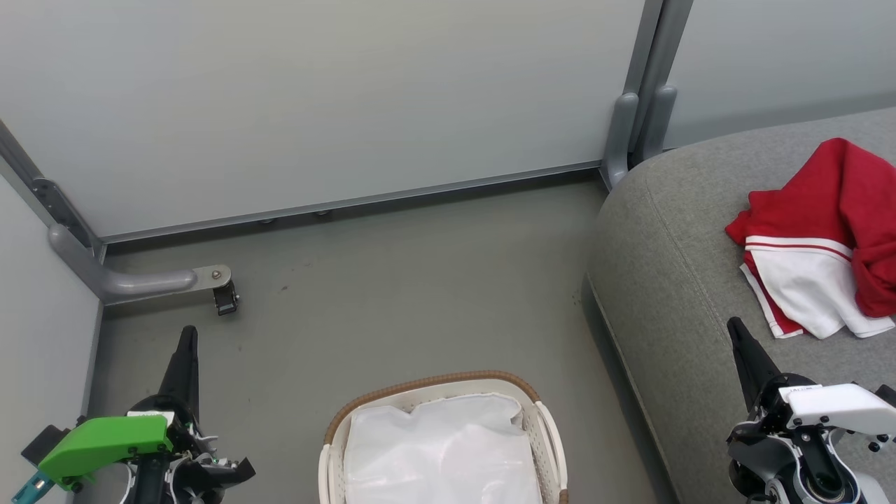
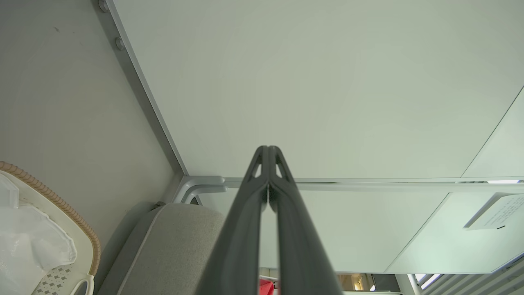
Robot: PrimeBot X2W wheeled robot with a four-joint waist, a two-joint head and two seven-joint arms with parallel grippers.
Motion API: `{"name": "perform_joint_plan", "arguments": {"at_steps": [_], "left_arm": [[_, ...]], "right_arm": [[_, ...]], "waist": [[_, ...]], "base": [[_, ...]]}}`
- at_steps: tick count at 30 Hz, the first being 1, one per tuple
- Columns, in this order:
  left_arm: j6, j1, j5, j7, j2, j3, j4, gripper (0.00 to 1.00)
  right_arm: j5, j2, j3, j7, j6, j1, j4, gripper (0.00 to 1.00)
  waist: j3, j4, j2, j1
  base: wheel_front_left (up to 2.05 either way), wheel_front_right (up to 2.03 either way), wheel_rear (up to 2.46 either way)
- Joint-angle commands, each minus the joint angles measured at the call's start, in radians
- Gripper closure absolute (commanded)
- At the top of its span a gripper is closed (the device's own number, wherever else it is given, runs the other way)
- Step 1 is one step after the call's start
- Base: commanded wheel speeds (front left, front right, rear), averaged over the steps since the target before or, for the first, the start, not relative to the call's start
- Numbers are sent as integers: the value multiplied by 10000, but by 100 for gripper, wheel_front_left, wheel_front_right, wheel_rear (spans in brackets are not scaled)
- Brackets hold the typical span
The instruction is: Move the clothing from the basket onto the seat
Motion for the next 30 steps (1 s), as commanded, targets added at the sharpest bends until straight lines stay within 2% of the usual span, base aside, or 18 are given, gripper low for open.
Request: {"name": "perform_joint_plan", "arguments": {"at_steps": [1,30], "left_arm": [[-45,-117,-31,42,58,24,-17,100],[-43,-117,-31,41,58,23,-17,100]], "right_arm": [[30,-27,-24,26,0,-83,-28,100],[34,-27,-20,23,0,-82,-26,100]], "waist": [[0,0,0,0],[0,0,0,0]], "base": [[0,0,0],[0,0,0]]}}
